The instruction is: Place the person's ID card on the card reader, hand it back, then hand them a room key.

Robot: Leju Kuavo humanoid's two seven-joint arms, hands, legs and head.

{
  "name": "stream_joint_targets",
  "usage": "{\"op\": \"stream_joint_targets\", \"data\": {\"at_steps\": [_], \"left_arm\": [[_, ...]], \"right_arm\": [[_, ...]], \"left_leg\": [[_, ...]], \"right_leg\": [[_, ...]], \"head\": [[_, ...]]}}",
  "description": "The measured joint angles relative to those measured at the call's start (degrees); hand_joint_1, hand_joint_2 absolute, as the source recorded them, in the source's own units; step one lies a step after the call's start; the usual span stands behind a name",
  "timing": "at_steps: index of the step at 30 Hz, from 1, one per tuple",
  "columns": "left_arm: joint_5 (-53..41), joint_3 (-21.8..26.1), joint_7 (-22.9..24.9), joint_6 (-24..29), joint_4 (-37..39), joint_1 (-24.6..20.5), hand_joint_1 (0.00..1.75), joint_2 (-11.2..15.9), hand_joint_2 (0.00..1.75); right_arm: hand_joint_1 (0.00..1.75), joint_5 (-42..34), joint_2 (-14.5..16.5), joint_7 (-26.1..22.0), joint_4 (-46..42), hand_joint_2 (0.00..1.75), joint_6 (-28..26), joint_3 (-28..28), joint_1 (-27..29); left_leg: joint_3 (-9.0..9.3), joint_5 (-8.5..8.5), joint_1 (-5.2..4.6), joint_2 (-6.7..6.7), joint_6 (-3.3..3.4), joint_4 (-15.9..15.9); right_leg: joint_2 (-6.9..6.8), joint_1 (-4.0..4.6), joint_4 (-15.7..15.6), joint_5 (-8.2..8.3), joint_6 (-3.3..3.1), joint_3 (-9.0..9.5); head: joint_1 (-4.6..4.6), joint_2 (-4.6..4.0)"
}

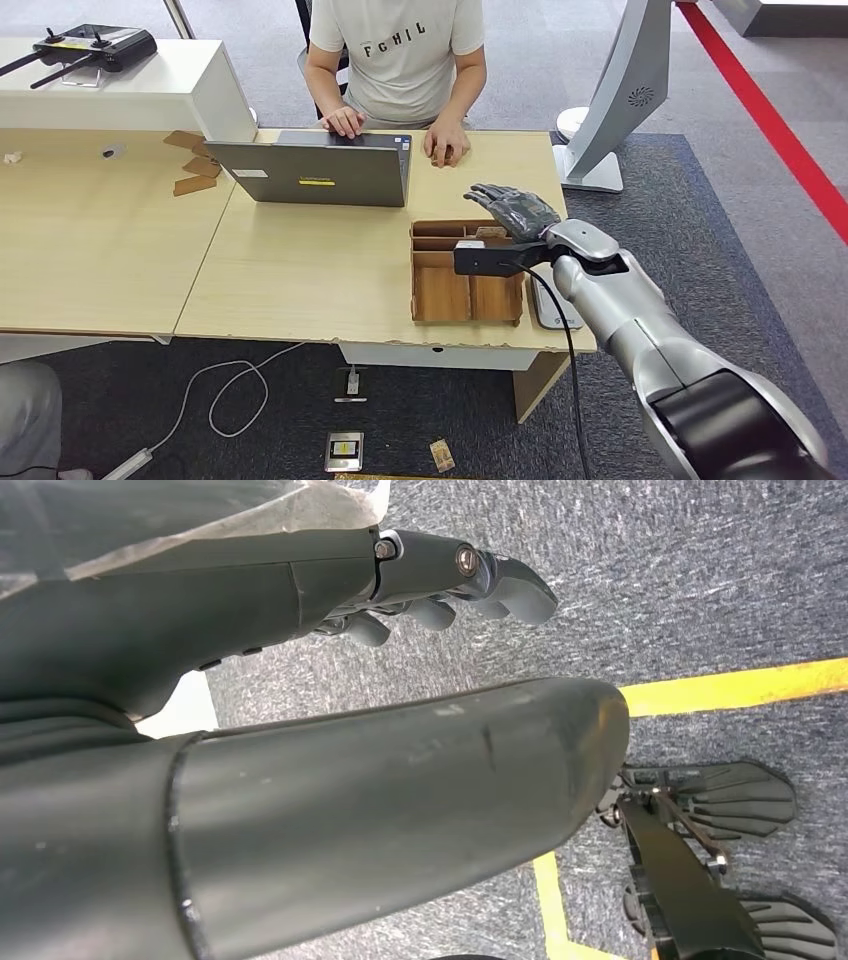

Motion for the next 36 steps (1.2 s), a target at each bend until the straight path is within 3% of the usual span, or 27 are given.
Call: {"op": "stream_joint_targets", "data": {"at_steps": [16, 20, 36], "left_arm": [[0.3, 0.0, 0.0, 0.0, 0.0, 0.1, 0.00, 0.0, 0.00], [0.5, 0.0, 0.0, 0.0, 0.0, 0.2, 0.00, 0.0, 0.00], [0.7, 0.0, 0.0, 0.0, 0.0, 0.2, 0.00, 0.0, 0.00]], "right_arm": [[0.00, -0.1, 0.0, 0.0, 0.0, 1.75, 0.1, 0.0, 0.2], [1.72, -0.2, -0.1, 0.0, 0.0, 1.75, 0.2, 0.0, 0.2], [1.75, -0.7, -0.4, 0.0, -0.2, 1.75, 0.0, 0.0, 0.2]], "left_leg": [[0.00, 0.00, 0.00, 0.00, 0.00, 0.0], [0.00, 0.00, 0.00, 0.00, 0.00, 0.0], [0.00, 0.00, 0.00, 0.00, 0.00, 0.0]], "right_leg": [[0.00, 0.00, 0.0, 0.00, 0.00, 0.00], [0.00, 0.00, 0.0, 0.00, 0.00, 0.00], [0.00, 0.00, 0.0, 0.00, 0.00, 0.01]], "head": [[-0.01, 0.00], [0.00, 0.00], [0.00, 0.00]]}}
